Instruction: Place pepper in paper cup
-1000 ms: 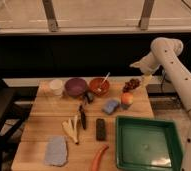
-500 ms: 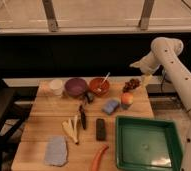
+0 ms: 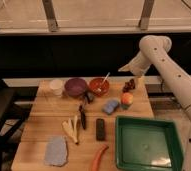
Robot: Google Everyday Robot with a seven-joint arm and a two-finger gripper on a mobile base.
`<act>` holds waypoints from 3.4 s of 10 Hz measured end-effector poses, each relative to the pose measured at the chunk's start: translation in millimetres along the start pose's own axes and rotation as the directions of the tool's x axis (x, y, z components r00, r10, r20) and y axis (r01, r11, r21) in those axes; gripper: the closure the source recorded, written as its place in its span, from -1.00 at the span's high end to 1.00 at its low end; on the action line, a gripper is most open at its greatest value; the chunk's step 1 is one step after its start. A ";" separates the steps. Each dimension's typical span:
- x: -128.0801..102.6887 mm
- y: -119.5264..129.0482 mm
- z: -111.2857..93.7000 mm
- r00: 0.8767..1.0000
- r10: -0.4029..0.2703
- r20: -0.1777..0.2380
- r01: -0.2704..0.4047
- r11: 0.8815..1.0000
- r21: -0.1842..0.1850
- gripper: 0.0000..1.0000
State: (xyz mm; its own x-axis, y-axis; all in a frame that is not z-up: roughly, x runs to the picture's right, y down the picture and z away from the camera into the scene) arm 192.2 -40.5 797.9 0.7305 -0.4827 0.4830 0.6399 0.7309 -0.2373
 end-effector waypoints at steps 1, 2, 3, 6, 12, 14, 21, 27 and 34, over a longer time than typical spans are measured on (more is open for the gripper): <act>-22.0 -3.8 2.7 0.998 -0.057 0.022 0.057 0.998 -0.010 0.60; -50.2 -2.4 6.8 0.992 -0.108 0.063 0.109 0.994 -0.017 0.60; -68.3 0.4 9.6 0.987 -0.132 0.089 0.135 0.991 -0.022 0.60; -134.4 20.2 19.9 0.967 -0.199 0.159 0.207 0.978 -0.038 0.60; -159.7 28.6 23.3 0.958 -0.220 0.186 0.231 0.972 -0.041 0.60; -159.8 28.4 23.3 0.957 -0.221 0.186 0.233 0.972 -0.042 0.60; -265.7 60.6 55.3 0.928 -0.314 0.202 0.343 0.930 -0.129 0.60; -366.7 100.3 97.4 0.890 -0.381 0.249 0.422 0.896 -0.140 0.60; -371.7 104.9 103.7 0.887 -0.369 0.279 0.416 0.899 -0.133 0.60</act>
State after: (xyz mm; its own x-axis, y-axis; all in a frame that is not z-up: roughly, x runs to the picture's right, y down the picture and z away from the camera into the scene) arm -36.8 265.6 680.9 0.3449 -0.5631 0.7510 0.9113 0.3925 -0.1242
